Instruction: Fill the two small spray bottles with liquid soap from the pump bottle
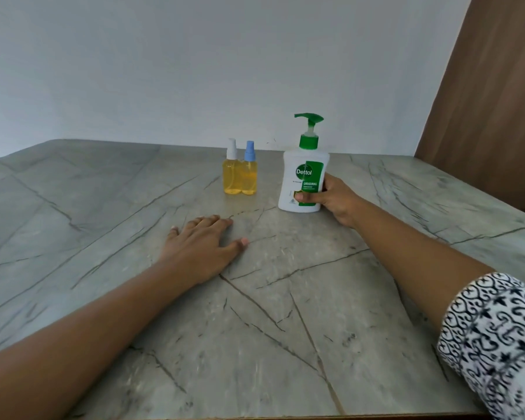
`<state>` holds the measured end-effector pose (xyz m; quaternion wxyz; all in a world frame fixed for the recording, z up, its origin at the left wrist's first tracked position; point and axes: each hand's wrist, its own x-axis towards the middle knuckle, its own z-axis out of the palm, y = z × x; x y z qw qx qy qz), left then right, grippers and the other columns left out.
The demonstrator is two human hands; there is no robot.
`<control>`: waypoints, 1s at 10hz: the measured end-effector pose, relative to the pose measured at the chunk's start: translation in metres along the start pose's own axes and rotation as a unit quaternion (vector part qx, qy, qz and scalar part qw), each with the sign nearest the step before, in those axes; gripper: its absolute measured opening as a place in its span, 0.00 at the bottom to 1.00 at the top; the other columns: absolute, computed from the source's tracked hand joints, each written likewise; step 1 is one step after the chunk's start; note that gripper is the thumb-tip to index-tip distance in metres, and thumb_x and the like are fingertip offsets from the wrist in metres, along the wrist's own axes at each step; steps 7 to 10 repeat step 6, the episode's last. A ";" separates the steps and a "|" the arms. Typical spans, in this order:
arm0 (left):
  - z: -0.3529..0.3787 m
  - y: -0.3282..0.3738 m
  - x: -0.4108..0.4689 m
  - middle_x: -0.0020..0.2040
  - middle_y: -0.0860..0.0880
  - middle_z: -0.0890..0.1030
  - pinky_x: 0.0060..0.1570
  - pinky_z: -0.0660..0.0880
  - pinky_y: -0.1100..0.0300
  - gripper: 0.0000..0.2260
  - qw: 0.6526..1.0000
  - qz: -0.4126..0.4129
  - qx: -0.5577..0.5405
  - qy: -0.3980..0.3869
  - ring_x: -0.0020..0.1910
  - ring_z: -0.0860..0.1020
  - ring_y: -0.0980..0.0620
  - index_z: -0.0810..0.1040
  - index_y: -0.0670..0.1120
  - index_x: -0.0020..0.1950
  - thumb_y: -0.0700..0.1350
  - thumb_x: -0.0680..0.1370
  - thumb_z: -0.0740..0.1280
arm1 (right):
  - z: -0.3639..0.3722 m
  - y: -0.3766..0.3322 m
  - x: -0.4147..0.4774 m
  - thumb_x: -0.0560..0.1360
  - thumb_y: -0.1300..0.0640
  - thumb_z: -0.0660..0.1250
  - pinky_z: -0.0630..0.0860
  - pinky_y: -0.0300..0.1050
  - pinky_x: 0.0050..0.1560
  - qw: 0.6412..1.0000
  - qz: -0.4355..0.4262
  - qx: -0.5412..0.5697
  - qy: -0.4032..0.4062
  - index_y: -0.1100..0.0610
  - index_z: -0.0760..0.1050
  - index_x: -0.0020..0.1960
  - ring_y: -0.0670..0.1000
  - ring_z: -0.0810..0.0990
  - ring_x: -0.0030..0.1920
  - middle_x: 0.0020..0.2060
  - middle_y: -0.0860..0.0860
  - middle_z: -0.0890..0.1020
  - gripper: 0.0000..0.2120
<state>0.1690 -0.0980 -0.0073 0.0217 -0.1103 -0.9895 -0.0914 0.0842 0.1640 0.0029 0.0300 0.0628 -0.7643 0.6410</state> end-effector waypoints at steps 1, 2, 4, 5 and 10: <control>0.002 -0.001 0.003 0.76 0.52 0.54 0.71 0.49 0.44 0.31 1.000 -0.001 0.001 -0.006 0.75 0.52 0.50 0.53 0.56 0.75 0.68 0.75 0.49 | -0.001 0.003 0.016 0.67 0.67 0.74 0.76 0.34 0.46 1.000 -0.002 -0.001 0.003 0.57 0.76 0.56 0.46 0.80 0.49 0.51 0.51 0.82 0.19; 0.002 -0.002 0.007 0.76 0.53 0.54 0.71 0.49 0.44 0.31 1.000 -0.006 0.000 -0.001 0.75 0.52 0.50 0.53 0.57 0.75 0.68 0.75 0.48 | -0.004 0.005 0.029 0.67 0.67 0.74 0.76 0.36 0.47 1.000 0.005 -0.002 0.009 0.58 0.75 0.58 0.48 0.80 0.51 0.52 0.52 0.81 0.21; 0.005 -0.005 0.010 0.76 0.53 0.54 0.72 0.48 0.44 0.31 1.000 -0.008 -0.011 -0.004 0.75 0.52 0.50 0.53 0.58 0.75 0.68 0.75 0.48 | -0.006 0.011 0.042 0.67 0.67 0.73 0.75 0.39 0.51 1.000 0.014 0.010 -0.002 0.58 0.75 0.58 0.50 0.80 0.52 0.55 0.55 0.81 0.20; 0.005 -0.006 0.011 0.76 0.53 0.54 0.72 0.48 0.44 0.30 1.000 -0.006 -0.006 0.006 0.75 0.52 0.50 0.54 0.58 0.75 0.68 0.75 0.48 | -0.007 0.012 0.044 0.69 0.67 0.72 0.75 0.42 0.55 0.999 0.014 0.029 -0.016 0.59 0.73 0.61 0.51 0.79 0.54 0.57 0.56 0.80 0.21; 0.004 -0.008 0.011 0.76 0.52 0.55 0.72 0.49 0.45 0.30 1.000 -0.005 -0.009 0.006 0.74 0.53 0.50 0.54 0.56 0.75 0.67 0.75 0.48 | -0.012 0.018 0.040 0.70 0.64 0.71 0.68 0.50 0.67 0.995 0.045 0.091 0.016 0.61 0.65 0.69 0.54 0.75 0.61 0.62 0.58 0.75 0.29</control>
